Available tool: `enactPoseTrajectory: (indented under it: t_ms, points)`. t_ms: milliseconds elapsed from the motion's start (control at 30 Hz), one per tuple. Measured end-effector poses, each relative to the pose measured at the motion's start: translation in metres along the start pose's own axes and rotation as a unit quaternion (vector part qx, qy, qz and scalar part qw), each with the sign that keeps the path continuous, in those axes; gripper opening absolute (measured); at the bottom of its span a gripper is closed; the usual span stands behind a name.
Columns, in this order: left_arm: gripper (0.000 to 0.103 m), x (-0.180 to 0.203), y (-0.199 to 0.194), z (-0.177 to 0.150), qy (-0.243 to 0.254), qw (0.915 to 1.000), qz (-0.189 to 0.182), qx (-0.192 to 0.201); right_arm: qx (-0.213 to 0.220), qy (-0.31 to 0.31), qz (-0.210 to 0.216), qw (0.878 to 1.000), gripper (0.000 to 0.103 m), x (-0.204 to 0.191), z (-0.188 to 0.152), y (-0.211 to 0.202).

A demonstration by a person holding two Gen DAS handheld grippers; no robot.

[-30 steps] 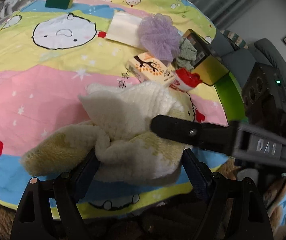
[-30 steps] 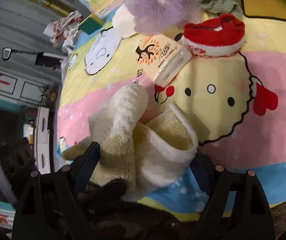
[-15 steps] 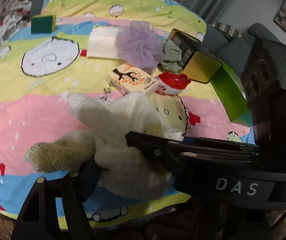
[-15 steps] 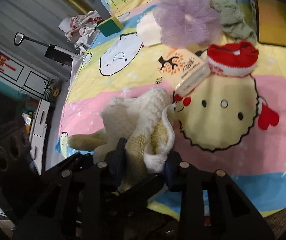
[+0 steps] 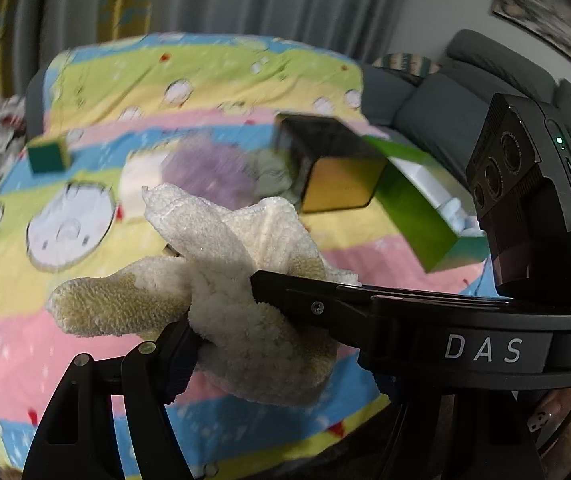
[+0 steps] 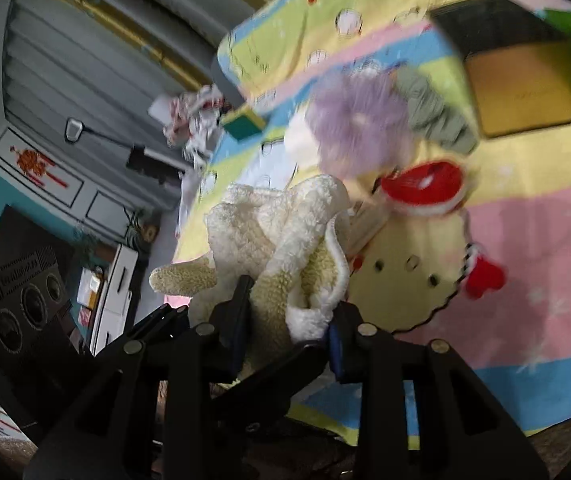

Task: Organize soft objects
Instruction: 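Lift the cream knitted cloth with the right gripper, then carry the cream cloth into the white box and open the right gripper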

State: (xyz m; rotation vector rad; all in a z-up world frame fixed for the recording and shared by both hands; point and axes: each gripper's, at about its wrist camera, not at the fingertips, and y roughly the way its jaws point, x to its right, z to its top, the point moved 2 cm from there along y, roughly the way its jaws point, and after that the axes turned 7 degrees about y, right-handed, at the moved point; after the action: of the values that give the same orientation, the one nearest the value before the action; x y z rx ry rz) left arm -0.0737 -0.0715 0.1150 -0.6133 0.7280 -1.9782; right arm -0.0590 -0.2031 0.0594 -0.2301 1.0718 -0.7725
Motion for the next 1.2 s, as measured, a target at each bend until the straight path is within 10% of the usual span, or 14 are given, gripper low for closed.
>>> enactPoseTrajectory:
  t_ms: [800,1200]
  points:
    - [0.073,0.140,0.061,0.171,0.162,0.9703,-0.099,0.150,0.280,-0.015,-0.054,0.958,0.033,0.066,0.125,-0.180]
    - [0.073,0.192,0.159,0.178,0.185,0.9632,-0.182,0.071,0.309,0.112,-0.100,0.939,0.033,0.164,0.141,-0.189]
